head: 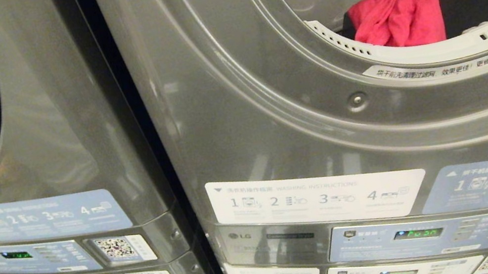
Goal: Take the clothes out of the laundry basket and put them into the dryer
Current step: Close the dryer
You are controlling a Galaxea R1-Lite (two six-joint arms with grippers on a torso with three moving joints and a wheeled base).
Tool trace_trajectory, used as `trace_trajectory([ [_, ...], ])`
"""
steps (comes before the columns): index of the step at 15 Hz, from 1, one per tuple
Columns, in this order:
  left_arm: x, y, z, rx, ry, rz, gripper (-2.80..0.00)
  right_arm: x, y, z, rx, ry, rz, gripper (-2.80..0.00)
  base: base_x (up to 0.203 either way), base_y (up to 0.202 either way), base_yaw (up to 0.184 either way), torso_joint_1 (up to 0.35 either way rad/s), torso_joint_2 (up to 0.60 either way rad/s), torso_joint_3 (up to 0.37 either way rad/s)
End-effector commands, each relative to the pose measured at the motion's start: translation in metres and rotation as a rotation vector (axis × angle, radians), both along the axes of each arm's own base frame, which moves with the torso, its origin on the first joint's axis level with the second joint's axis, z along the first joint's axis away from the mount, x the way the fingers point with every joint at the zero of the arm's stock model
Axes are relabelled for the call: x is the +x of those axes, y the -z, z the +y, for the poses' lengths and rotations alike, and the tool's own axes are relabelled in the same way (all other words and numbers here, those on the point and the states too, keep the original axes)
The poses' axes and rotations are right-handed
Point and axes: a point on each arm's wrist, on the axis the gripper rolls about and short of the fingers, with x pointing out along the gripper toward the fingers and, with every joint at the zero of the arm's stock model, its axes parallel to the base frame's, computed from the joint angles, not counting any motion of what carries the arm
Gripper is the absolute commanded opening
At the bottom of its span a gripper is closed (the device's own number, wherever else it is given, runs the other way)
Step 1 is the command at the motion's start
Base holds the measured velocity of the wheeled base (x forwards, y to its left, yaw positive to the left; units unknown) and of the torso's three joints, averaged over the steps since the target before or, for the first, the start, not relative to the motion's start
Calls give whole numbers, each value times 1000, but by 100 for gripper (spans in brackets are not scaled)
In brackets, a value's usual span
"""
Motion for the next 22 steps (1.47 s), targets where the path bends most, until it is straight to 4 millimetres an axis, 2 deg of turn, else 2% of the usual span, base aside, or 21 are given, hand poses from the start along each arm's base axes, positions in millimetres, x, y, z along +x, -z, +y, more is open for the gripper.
trace_trajectory([
  [1, 0, 0, 0, 0, 0, -2, -280, -3, 0, 0, -19, -5, -34, -280, 0, 0, 0, 0, 0, 0],
  [8, 0, 0, 0, 0, 0, -2, -280, -3, 0, 0, 21, 6, -32, -280, -10, 0, 1, 1, 0, 0],
  [22, 0, 0, 0, 0, 0, -2, -280, -3, 0, 0, 27, 7, -33, -280, -181, 0, 2, 1, 3, 2],
])
